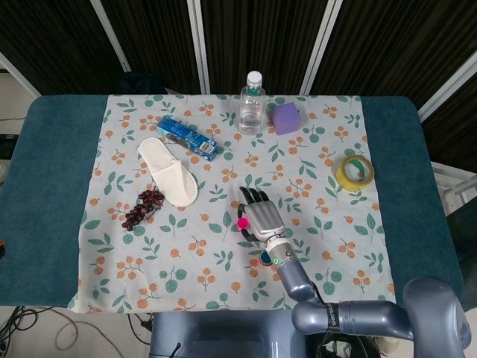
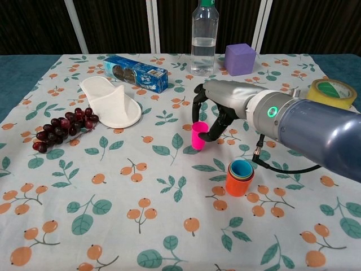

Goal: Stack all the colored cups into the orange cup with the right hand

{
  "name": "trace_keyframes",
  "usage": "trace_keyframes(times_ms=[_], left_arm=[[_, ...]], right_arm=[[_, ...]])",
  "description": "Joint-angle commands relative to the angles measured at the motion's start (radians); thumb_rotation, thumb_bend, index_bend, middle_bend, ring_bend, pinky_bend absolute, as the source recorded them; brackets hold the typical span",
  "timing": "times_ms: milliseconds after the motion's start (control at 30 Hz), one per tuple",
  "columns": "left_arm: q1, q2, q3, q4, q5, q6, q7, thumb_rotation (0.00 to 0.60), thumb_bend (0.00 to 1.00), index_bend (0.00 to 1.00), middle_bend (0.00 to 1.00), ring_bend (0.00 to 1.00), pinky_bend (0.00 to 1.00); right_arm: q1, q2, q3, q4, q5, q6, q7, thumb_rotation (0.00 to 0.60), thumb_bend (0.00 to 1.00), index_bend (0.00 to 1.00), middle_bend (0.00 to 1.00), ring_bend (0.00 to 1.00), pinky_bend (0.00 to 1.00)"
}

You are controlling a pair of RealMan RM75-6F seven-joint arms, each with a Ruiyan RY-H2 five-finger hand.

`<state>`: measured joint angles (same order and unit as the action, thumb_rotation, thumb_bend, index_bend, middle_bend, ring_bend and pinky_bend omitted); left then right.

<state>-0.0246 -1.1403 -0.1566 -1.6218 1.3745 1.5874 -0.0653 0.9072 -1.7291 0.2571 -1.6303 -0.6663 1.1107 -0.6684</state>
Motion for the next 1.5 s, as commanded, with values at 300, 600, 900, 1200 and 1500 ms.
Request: trace_keyframes(times_ms=[300,600,900,1200,1500], left_arm=[[0.0,-0.003,0.003,-0.002,0.007,0.003,0.008,0.6,0.75,0.15,0.01,0.0,0.0],[0.0,-0.006,0.006,-0.004,0.012,0.005,0.015,0.6,0.75,0.15,0.01,0.0,0.0],[0.0,-0.006,0.008,-0.005,0.014,0.006,0.018,0.6,0.76,0.15,0.01,0.0,0.0],[0.0,-0.006,0.006,-0.004,0.011,0.005,0.018,0.6,0.75,0.15,0.01,0.0,0.0],[0.0,-0.005,0.005,-0.003,0.01,0.005,0.015,0.6,0.76,0.15,0.01,0.0,0.0]], right_arm=[[-0.117,0.216,-0.117,-0.335,-0.175,0.137,-0.013,0.6,0.46,0.49,0.0,0.03,0.12],[-0.223,0.301,-0.245,-0.457,-0.353,0.198,0.04,0.6,0.46,0.49,0.0,0.03,0.12],[-0.281,0.305,-0.29,-0.431,-0.436,0.204,0.08,0.6,0.46,0.49,0.0,0.03,0.12],[-0.298,0.288,-0.282,-0.401,-0.443,0.176,0.094,0.6,0.46,0.49,0.0,0.03,0.12],[-0.304,0.26,-0.262,-0.374,-0.431,0.149,0.087,0.6,0.46,0.49,0.0,0.03,0.12]])
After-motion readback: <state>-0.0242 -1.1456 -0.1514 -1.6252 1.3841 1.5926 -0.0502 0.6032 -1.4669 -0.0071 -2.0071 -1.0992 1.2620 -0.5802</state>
